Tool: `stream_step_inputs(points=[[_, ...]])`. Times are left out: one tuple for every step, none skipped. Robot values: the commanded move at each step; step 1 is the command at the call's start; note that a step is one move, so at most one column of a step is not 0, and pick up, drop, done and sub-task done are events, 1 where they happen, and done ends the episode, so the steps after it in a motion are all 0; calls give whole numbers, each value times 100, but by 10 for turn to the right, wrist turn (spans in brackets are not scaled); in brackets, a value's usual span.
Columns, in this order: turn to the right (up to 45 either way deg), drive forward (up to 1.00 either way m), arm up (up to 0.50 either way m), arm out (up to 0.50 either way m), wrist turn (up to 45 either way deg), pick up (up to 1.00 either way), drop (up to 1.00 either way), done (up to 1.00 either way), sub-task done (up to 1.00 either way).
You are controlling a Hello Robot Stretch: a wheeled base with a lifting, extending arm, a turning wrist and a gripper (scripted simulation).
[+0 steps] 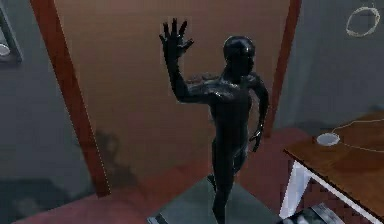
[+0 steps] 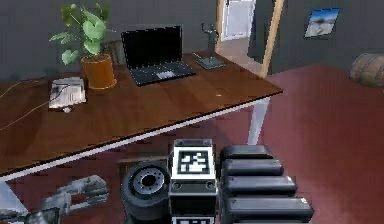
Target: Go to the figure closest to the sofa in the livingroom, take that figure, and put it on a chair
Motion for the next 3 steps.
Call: stream_step_inputs(points=[[270, 0, 0, 0, 0, 0, 0, 0, 0], [0, 25, 0, 0, 0, 0, 0, 0, 0], [210, 0, 0, 0, 0, 0, 0, 0, 0]])
